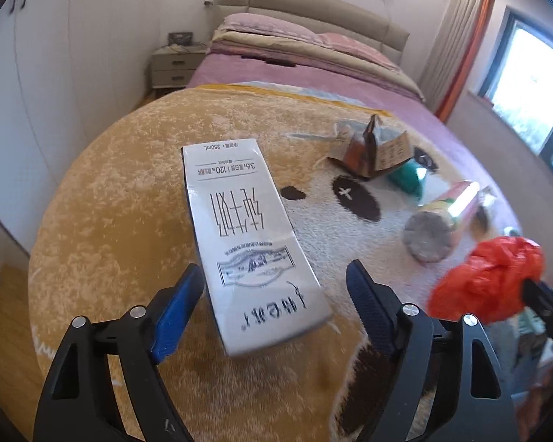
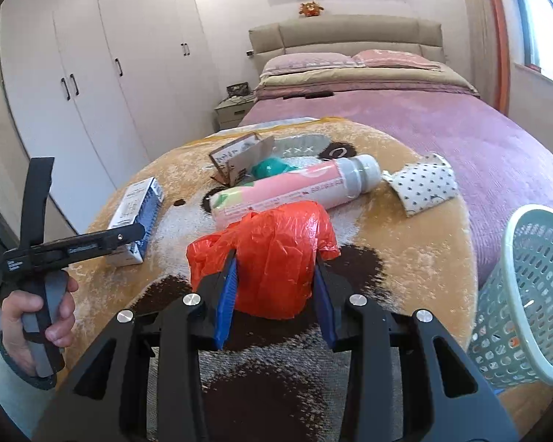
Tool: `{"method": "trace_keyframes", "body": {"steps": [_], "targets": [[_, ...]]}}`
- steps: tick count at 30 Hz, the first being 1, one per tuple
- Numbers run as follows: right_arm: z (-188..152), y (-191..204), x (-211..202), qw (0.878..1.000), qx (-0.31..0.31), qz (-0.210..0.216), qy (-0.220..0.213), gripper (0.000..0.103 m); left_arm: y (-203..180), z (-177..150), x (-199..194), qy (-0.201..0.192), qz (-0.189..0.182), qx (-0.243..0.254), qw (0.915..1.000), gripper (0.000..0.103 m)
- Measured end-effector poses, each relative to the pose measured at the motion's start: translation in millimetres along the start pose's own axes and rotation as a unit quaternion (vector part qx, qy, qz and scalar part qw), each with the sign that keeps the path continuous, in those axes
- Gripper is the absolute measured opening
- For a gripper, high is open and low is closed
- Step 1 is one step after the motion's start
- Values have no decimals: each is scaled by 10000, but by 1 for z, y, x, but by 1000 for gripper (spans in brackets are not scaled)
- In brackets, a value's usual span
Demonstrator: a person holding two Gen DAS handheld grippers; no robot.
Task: Collect trash
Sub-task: 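Carry the milk carton and red bag over the teal basket with both tools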
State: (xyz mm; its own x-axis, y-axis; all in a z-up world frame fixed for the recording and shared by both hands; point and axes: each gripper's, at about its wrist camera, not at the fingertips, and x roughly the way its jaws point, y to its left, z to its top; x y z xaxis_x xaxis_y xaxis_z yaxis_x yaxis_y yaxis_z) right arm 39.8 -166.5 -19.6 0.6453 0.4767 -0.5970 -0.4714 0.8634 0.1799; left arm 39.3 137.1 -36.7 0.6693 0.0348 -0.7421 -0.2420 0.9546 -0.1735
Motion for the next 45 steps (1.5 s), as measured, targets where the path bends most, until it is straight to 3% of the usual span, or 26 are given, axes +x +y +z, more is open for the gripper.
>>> {"method": "trace_keyframes", "body": {"steps": [3,7,14,21,27,33,45], "targets": [[-1,-4,-4,10000,10,-55,-49,35,0,-1,5,54,284,66,9996,64],[1,-10,-13,9997,89,-104,-186,34,6,-2,-5,-72,179,5,9998,57],[7,-18,-33,9987,119,-206,-451,34,-1,4,-33,-491,-222,-39,9985,52],[10,-36,-49,9968,310,-348,-647,34,-34,14,-64,-951,-652,239,9930,52],[8,-63,-65,9931,594,-573,-836,34,-77,22,-77,-1149,-1133,569,9853,52],[3,-99,-86,9838,1030,-1012,-1066,34,-142,26,-63,-1099,-1562,1050,9760,52],[-17,-191,-118,9410,1968,-2479,-1197,34,-287,11,-21,-675,-2455,2104,9439,52]]}}
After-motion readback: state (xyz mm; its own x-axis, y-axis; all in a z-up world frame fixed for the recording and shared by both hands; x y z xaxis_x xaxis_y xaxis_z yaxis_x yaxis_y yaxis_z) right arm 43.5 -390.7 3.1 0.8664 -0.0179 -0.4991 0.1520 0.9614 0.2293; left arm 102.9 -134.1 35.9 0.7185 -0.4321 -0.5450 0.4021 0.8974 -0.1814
